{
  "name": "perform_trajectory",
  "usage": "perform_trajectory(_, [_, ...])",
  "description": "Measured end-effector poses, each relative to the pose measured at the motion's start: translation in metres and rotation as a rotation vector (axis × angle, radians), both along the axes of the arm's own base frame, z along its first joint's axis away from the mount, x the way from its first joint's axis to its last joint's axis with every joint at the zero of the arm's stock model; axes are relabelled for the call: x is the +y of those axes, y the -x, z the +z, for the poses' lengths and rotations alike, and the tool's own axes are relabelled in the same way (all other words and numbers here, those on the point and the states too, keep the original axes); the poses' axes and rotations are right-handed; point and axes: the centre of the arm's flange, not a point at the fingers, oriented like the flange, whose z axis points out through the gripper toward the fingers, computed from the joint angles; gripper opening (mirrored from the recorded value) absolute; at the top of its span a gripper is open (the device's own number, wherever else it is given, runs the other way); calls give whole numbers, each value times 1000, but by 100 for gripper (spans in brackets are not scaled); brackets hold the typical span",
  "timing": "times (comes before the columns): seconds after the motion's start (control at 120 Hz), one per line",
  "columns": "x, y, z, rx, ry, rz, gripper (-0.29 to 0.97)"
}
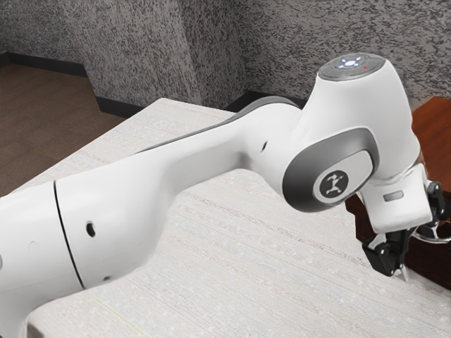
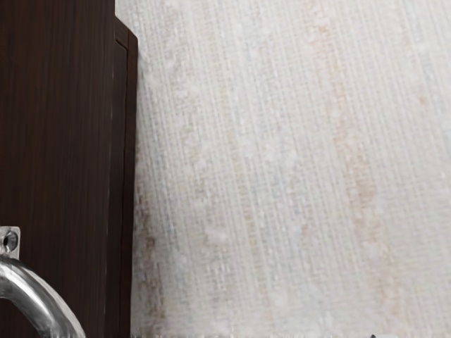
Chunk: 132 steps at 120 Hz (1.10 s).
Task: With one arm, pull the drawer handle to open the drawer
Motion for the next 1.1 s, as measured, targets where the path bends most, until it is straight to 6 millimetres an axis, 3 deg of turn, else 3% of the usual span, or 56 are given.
perform_trajectory(0.183, [2, 11, 2, 13, -7, 1, 51])
perform_trajectory(0.367, [2, 17, -4, 32, -8, 3, 67])
perform_trajectory(0.425, [3, 19, -5, 39, -8, 5, 60])
perform_trajectory(0.6, [5, 30, -6, 50, -13, 5, 55])
perform_trajectory(0.683, [7, 37, 1, 47, -12, 4, 42])
perform_trajectory(0.733, [9, 42, 5, 46, -12, 3, 40])
perform_trajectory(0.9, [13, 58, 8, 56, -16, -1, 38])
perform_trajectory(1.1, [16, 83, 11, 54, -22, -10, 44])
